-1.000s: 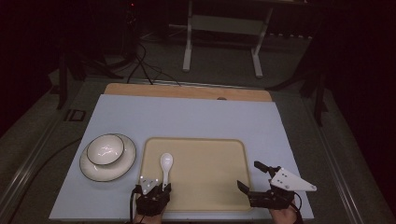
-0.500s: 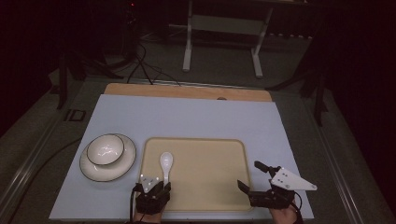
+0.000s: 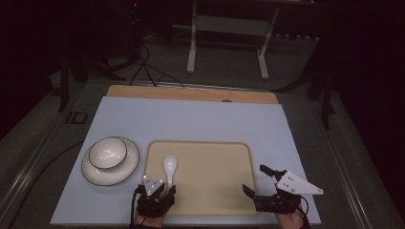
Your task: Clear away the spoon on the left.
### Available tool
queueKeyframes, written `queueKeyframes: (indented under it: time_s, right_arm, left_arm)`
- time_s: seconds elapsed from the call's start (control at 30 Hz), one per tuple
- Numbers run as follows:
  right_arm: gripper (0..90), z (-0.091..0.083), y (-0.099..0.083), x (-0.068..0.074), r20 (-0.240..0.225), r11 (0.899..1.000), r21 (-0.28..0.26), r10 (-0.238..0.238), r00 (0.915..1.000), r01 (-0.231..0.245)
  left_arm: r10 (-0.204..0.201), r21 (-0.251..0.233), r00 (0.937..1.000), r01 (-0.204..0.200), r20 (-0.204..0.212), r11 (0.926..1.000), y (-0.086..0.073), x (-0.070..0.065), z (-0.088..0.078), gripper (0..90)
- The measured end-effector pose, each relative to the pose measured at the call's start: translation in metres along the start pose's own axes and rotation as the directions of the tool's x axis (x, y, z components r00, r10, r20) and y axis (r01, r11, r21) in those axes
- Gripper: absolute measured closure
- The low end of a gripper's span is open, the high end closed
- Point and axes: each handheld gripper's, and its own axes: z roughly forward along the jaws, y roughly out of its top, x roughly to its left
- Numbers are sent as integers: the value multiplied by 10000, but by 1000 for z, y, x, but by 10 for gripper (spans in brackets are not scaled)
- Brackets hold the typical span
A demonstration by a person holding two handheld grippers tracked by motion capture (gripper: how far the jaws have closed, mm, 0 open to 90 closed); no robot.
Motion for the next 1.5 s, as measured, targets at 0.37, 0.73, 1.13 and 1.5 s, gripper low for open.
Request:
queueKeyframes:
  time_s: [0.37,0.73,1.13,1.5]
  right_arm:
    - [129,0,-1,-1,14,10000,29,-5,10000,5]
    - [129,-2,-1,-1,23,10000,-12,-48,10000,48]
    - [129,-3,-1,-1,49,10000,6,-50,10000,50]
    - [129,-8,-2,0,174,10000,29,-81,9998,80]
  left_arm:
    - [500,-325,9894,-460,1365,9984,19,5,-10,216]
    - [1160,-292,9614,-1123,2494,9932,42,-2,-22,13]
    - [2183,-834,9362,-2030,2756,9756,66,4,-32,13]
    - [2442,-927,9392,-2282,2413,9692,76,23,-36,13]
